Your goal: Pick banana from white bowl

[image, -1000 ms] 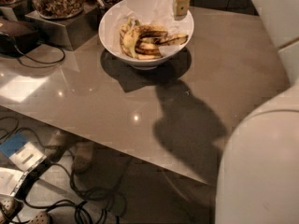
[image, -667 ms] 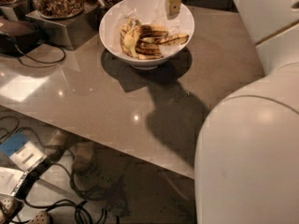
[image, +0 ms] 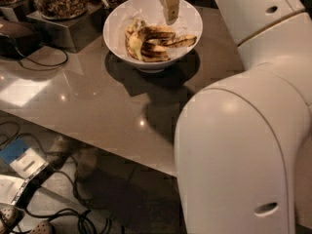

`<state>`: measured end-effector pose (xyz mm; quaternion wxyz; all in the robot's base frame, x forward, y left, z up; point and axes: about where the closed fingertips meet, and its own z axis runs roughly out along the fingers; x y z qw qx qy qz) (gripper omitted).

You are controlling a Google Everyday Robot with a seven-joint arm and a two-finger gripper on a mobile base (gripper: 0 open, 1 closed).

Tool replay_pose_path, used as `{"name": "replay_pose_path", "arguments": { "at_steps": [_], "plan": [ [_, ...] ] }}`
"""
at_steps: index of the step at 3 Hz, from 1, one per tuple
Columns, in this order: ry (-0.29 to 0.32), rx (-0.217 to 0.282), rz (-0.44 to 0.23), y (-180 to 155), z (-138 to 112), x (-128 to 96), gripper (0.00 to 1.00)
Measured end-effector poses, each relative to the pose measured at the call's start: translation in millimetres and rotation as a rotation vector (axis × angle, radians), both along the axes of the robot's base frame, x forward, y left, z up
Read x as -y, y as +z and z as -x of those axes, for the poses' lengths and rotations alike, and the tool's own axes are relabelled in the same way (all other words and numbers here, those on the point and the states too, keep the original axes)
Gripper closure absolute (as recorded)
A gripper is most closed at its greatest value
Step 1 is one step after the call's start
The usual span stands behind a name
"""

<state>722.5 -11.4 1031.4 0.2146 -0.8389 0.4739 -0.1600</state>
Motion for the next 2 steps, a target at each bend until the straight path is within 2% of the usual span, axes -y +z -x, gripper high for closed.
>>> {"name": "replay_pose_path", "arguments": {
  "at_steps": [1,2],
  "plan": [
    [0.003,0.026,0.038,-6.2,-13.2,-6.4,0.00],
    [0.008,0.026,0.001,-8.1,-15.9,-7.4,0.00]
  ]
}}
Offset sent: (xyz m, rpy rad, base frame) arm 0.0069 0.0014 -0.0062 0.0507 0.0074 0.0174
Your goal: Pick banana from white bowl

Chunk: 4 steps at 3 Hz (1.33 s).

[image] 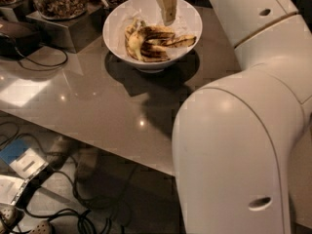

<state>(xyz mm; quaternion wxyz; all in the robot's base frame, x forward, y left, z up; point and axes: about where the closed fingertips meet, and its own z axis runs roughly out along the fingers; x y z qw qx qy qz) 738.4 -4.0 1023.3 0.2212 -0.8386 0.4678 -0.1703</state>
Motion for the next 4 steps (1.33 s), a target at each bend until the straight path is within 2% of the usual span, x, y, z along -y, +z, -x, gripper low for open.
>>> {"name": "replay_pose_path", "arguments": {
  "at_steps": [2,4],
  "plan": [
    [0.036,-0.069,-0.032,-29,-8,-14,0.00],
    [0.048,-0.094,-0.010,-49,-18,-16,0.10]
  ]
}}
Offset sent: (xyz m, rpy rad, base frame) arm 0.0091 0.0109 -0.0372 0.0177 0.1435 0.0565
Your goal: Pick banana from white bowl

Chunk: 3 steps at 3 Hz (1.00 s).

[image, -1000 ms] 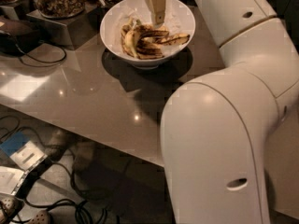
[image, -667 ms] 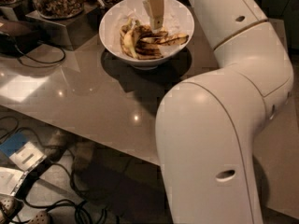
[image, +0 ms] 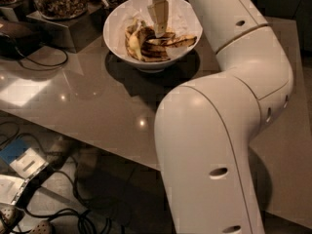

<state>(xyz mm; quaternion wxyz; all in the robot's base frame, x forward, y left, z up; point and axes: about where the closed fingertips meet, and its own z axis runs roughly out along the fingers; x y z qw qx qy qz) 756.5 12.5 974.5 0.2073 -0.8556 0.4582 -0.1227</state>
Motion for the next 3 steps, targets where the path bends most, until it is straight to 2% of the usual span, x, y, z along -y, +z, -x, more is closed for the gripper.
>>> {"name": "replay_pose_path", "arguments": {
  "at_steps": [1,3],
  "plan": [
    [-0.006,-0.010,0.013,-9,-4,1,0.17],
    [0.003,-0.041,0.034,-27,-8,-7,0.19]
  ]
}}
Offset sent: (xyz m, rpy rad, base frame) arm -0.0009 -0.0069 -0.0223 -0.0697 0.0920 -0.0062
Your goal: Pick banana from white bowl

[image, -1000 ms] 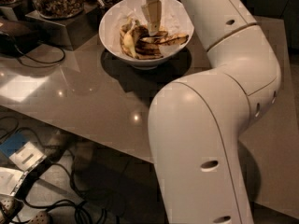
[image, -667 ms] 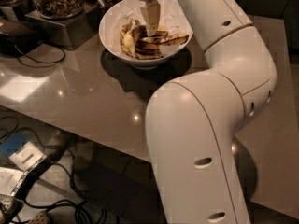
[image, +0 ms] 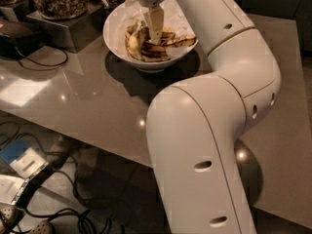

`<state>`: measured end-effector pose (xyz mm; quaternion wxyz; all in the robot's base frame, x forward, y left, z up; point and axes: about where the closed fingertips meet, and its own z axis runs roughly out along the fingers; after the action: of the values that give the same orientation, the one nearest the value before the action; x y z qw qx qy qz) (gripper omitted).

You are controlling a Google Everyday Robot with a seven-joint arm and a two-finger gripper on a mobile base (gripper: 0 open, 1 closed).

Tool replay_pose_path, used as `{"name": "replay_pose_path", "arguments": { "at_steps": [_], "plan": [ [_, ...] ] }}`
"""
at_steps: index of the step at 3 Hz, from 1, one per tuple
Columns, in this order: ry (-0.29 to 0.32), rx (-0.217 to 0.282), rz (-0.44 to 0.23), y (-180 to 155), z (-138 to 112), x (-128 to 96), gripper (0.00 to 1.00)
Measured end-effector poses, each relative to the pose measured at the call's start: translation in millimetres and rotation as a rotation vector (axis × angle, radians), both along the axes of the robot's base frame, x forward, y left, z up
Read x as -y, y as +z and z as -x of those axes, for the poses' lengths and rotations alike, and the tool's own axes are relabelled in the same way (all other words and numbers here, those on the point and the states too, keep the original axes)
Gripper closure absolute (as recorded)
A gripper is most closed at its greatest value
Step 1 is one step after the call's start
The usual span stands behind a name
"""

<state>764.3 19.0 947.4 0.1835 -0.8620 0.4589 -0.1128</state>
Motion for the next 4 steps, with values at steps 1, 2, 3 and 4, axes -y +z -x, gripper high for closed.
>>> {"name": "replay_pose_path", "arguments": {
  "at_steps": [1,2,3,4],
  "plan": [
    [0.001,-0.012,0.009,-7,-1,-2,0.19],
    [-0.017,-0.034,0.022,-18,-3,8,0.24],
    [-0.030,-0.058,0.033,-30,-4,14,0.24],
    [-0.033,-0.068,0.040,-36,-5,18,0.22]
  ]
}}
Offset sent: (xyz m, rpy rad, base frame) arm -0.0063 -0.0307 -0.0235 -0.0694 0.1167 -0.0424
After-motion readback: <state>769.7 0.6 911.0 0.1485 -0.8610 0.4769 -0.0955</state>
